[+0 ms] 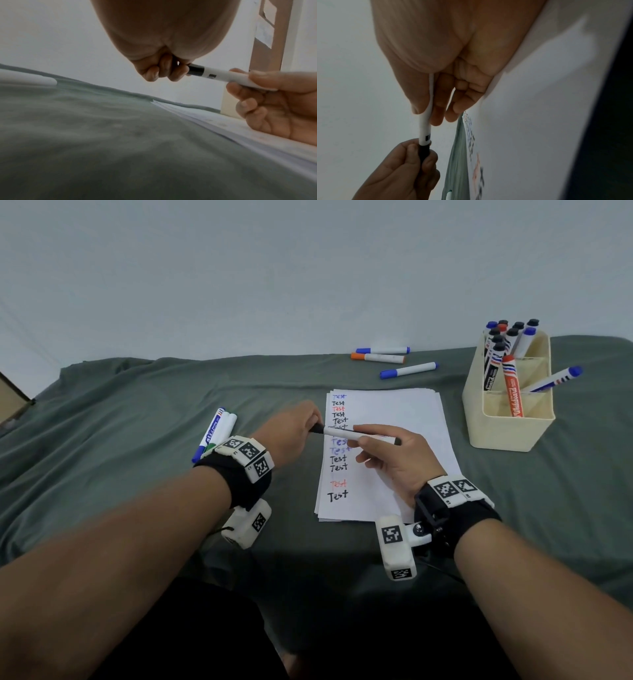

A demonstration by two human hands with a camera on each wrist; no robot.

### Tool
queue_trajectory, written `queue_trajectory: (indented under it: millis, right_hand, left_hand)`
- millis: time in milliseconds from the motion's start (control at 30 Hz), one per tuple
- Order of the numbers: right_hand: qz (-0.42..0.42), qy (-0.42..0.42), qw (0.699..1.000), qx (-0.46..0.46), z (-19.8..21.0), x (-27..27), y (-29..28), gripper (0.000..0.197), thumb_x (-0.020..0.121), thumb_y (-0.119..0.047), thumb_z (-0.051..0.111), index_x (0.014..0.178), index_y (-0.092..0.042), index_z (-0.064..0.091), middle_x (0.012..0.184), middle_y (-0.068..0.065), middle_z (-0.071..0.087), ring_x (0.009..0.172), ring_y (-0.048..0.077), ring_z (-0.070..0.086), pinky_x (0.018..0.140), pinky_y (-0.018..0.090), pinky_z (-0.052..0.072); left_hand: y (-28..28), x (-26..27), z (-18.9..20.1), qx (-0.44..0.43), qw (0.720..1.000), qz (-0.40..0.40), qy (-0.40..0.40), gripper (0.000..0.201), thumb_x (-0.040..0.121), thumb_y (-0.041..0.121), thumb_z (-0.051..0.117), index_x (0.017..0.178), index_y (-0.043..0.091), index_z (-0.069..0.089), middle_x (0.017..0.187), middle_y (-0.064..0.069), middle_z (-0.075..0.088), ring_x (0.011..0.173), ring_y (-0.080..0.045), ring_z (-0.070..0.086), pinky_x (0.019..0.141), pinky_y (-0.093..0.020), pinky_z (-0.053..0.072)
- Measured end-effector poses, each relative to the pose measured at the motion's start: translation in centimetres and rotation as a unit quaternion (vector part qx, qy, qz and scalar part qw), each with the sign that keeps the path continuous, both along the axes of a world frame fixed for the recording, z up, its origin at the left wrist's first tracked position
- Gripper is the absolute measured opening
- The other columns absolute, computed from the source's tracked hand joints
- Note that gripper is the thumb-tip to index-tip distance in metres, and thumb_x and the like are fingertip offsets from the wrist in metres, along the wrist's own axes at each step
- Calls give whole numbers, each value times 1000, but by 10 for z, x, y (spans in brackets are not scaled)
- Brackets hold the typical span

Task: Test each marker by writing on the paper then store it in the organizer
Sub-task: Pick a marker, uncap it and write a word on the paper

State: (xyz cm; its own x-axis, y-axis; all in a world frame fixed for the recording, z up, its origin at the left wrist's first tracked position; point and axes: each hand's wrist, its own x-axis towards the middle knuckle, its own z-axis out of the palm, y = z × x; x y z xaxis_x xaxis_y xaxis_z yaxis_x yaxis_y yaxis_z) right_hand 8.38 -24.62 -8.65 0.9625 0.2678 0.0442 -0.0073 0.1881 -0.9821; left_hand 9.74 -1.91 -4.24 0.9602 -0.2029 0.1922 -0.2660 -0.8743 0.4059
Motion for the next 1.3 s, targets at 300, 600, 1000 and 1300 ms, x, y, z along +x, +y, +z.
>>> queue_trajectory:
  millis: [300, 600, 1000, 1300]
  right_hand:
    - [-98, 82, 982, 138, 0, 5, -3, 15, 95, -7, 66, 108, -11, 72, 88, 17, 71, 71, 22, 63, 62, 31, 52]
    - [-163, 89, 969, 163, 0, 7, -2, 14, 91, -3, 71, 101, -12, 69, 80, 13, 66, 63, 20, 62, 60, 29, 54]
    - [-346, -172, 922, -31, 89, 30, -48, 50, 93, -9, 66, 134, -32, 49, 107, -26, 64, 85, 7, 65, 81, 21, 57]
    - [-464, -269, 822, -191, 146, 51, -134, 51, 96, -21, 54, 137, -50, 46, 112, -5, 62, 73, -3, 65, 67, 14, 54]
  left_hand:
    - [-16, 27, -10, 82, 991, 7, 106, 95, 74, 83, 40, 148, 26, 20, 135, -4, 55, 115, -25, 58, 95, -39, 45]
    - [-10, 36, -44, 238, 940, 0, 245, 143, 34, 109, 16, 151, 34, -20, 161, 6, -25, 149, -19, -20, 117, -57, -6]
    - [-12, 34, -38, 232, 936, -8, 265, 143, 37, 108, 18, 152, 32, -20, 160, 5, -28, 149, -20, -20, 118, -58, -5]
    - [-13, 30, -33, 232, 935, -8, 267, 128, 58, 101, 31, 152, 30, -20, 160, 3, -28, 149, -19, -21, 118, -58, -6]
